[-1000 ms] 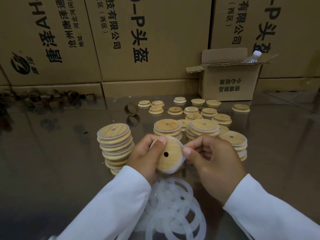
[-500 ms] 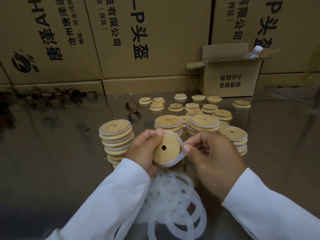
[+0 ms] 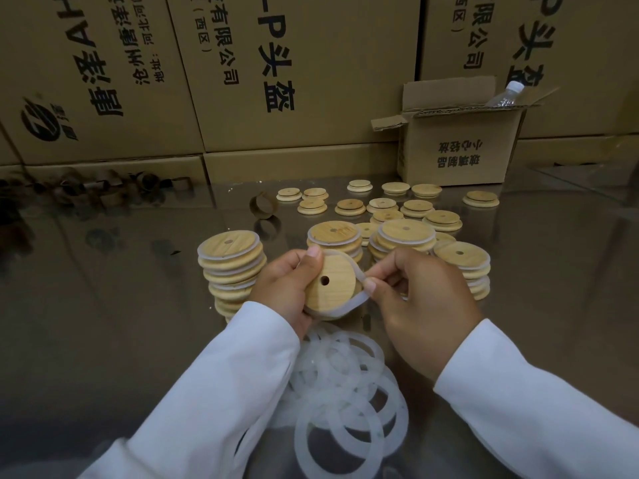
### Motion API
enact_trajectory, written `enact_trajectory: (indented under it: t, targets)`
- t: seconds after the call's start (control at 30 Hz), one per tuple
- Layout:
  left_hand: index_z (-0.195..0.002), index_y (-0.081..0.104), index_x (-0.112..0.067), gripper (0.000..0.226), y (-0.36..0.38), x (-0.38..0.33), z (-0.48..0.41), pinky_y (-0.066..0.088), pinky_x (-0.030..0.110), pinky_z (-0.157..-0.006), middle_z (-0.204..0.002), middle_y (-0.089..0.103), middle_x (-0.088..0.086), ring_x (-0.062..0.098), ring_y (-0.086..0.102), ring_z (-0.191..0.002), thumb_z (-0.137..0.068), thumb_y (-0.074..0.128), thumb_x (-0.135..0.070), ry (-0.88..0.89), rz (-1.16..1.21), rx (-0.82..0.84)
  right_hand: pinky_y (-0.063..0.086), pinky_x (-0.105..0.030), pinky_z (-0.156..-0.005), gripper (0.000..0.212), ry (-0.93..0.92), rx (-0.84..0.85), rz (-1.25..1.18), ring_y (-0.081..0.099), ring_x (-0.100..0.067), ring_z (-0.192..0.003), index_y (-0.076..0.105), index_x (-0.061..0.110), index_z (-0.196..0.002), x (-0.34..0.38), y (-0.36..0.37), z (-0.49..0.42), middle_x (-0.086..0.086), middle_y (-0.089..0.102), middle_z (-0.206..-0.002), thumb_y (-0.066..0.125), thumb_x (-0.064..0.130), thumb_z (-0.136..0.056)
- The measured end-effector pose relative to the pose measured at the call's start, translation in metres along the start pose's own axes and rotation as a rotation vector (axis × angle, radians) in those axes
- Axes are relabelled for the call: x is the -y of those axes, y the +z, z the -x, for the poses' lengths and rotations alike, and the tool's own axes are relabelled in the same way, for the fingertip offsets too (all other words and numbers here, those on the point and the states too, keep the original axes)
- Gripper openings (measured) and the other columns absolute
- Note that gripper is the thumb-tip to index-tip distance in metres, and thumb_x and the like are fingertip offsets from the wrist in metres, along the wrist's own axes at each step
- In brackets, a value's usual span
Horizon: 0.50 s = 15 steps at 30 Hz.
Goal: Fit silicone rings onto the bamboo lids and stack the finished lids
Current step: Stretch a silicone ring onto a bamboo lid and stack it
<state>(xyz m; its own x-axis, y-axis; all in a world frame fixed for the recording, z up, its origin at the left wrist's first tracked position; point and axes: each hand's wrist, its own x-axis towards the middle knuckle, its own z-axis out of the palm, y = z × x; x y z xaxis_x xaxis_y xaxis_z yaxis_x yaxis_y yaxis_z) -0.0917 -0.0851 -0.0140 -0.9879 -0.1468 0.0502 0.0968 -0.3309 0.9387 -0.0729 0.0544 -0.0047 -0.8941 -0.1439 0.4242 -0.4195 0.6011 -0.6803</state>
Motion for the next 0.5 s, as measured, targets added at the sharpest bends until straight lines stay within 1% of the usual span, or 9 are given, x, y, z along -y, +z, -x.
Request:
enact_trajectory:
  t: [0.07, 0.17, 0.27, 0.33, 0.37, 0.43, 0.5]
  targets:
    - [-0.077, 0.060, -0.004, 0.021, -0.0008, -0.0011, -0.0003, 0.054, 0.025, -0.056, -0.062, 0.065, 0.007, 0.017, 0.064, -0.060, -0.091, 0.049, -0.015, -0.019, -0.010, 0.010, 0.037, -0.009, -0.061, 0.025, 0.000, 0.014, 0.015, 0.050, -0.001, -0.073, 0.048, 0.033, -0.069, 0.0008, -0.0009, 0.0001, 0.016, 0.054, -0.075, 0.058, 0.020, -0.089]
    - [-0.080, 0.060, -0.002, 0.021, -0.0021, -0.0026, 0.0004, 0.054, 0.025, -0.056, -0.066, 0.065, 0.011, 0.020, 0.063, -0.063, -0.092, 0.048, -0.014, -0.042, -0.029, 0.034, 0.041, -0.018, -0.068, 0.020, 0.007, 0.052, 0.046, 0.049, -0.003, -0.074, 0.049, 0.029, -0.073, 0.0036, -0.0027, 0.0006, 0.014, 0.054, -0.076, 0.056, 0.020, -0.090]
    - [-0.085, 0.059, 0.002, 0.022, -0.0032, -0.0028, 0.0007, 0.055, 0.028, -0.060, -0.074, 0.063, 0.017, 0.025, 0.062, -0.070, -0.093, 0.047, -0.014, -0.047, -0.059, 0.043, 0.046, -0.026, -0.078, 0.020, 0.013, 0.093, 0.087, 0.053, -0.008, -0.081, 0.049, 0.028, -0.074, 0.0074, -0.0044, 0.0003, 0.009, 0.056, -0.079, 0.054, 0.019, -0.091]
    - [-0.093, 0.058, 0.007, 0.025, -0.0033, -0.0027, 0.0011, 0.053, 0.032, -0.067, -0.081, 0.061, 0.021, 0.029, 0.061, -0.076, -0.093, 0.046, -0.014, -0.040, -0.081, 0.049, 0.046, -0.028, -0.080, 0.022, 0.011, 0.106, 0.095, 0.053, -0.010, -0.083, 0.047, 0.029, -0.072, 0.0081, -0.0042, 0.0003, 0.008, 0.056, -0.081, 0.054, 0.019, -0.091]
    - [-0.094, 0.058, 0.008, 0.025, -0.0034, -0.0027, 0.0015, 0.053, 0.033, -0.067, -0.081, 0.061, 0.021, 0.029, 0.060, -0.076, -0.093, 0.046, -0.014, -0.030, -0.097, 0.057, 0.046, -0.027, -0.079, 0.023, 0.011, 0.095, 0.084, 0.053, -0.009, -0.082, 0.047, 0.029, -0.072, 0.0075, -0.0033, 0.0004, 0.008, 0.056, -0.081, 0.054, 0.019, -0.091]
    - [-0.085, 0.058, 0.001, 0.022, -0.0036, -0.0024, 0.0017, 0.053, 0.029, -0.063, -0.075, 0.061, 0.016, 0.025, 0.059, -0.071, -0.093, 0.045, -0.014, 0.008, -0.139, 0.056, 0.045, -0.024, -0.074, 0.023, 0.040, 0.054, 0.012, 0.053, -0.007, -0.077, 0.049, 0.030, -0.070, 0.0045, -0.0010, 0.0003, 0.010, 0.058, -0.078, 0.057, 0.019, -0.089]
    - [-0.077, 0.058, -0.005, 0.022, -0.0038, -0.0003, 0.0017, 0.049, 0.032, -0.067, -0.071, 0.059, 0.012, 0.024, 0.057, -0.070, -0.093, 0.046, -0.015, 0.067, -0.196, 0.036, 0.048, -0.026, -0.074, 0.023, 0.111, 0.039, -0.130, 0.056, -0.007, -0.075, 0.054, 0.029, -0.069, 0.0010, 0.0014, -0.0004, 0.009, 0.060, -0.075, 0.060, 0.016, -0.087]
